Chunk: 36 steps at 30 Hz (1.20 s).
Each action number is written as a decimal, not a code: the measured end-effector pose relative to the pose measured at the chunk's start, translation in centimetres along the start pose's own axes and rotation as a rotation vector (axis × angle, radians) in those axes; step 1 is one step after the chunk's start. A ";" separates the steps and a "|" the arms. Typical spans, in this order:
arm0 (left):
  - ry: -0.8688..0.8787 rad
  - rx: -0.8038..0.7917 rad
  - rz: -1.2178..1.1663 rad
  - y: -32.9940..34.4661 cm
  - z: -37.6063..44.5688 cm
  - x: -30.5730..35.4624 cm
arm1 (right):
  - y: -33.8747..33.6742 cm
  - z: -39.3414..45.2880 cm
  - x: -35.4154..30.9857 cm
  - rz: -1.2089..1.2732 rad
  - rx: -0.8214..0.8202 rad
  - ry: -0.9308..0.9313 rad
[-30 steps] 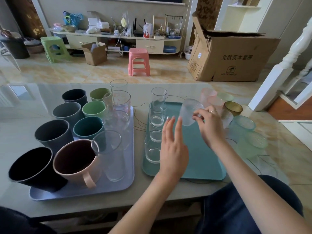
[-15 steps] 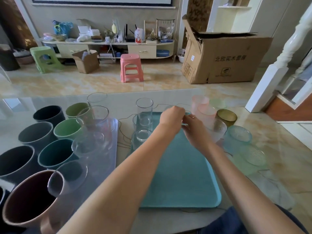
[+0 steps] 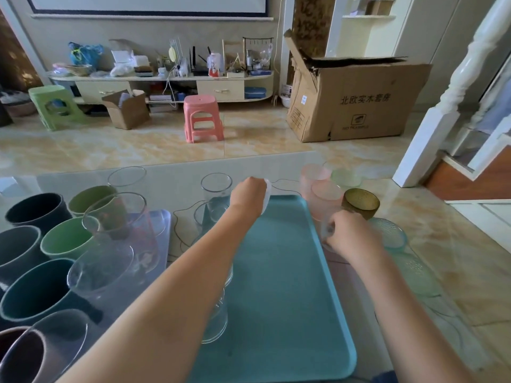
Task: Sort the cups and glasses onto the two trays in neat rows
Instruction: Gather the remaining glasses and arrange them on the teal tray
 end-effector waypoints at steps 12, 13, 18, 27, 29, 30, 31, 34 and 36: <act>0.577 0.070 -0.071 0.5 -6.8 7.9 | -3.2 -1.2 -2.1 0.076 0.159 -0.215; 0.532 0.087 -0.121 0.3 -6.6 7.8 | -3.2 -1.4 -2.5 0.126 0.138 -0.246; 0.371 0.062 -0.204 -0.5 -5.9 5.5 | -2.9 -2.1 -4.0 0.248 0.095 -0.325; 0.178 -0.027 -0.077 0.6 -5.6 0.9 | -6.0 -0.9 1.0 0.348 0.206 -0.124; 0.107 -0.016 -0.098 0.9 -5.5 0.0 | -6.2 -0.5 2.1 0.315 0.196 -0.074; 0.073 -0.009 -0.121 1.0 -5.5 -0.3 | -6.0 -0.3 2.6 0.306 0.166 -0.049; 0.050 -0.003 -0.136 1.0 -5.4 -0.5 | -5.8 -0.2 3.1 0.298 0.128 -0.023; 0.025 -0.014 -0.136 1.0 -5.3 -0.5 | -4.9 0.3 5.1 0.267 0.021 0.060; 0.013 -0.032 -0.116 1.1 -5.4 -0.6 | -4.4 0.2 6.2 0.236 -0.064 0.118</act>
Point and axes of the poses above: each hand's wrist, its own z-axis towards the middle knuckle, its own y-axis out of the palm, x = y × z, the point moved 7 cm from there along z, towards the middle knuckle, and after that the axes turned 6 degrees about x, right-handed, at the moved point
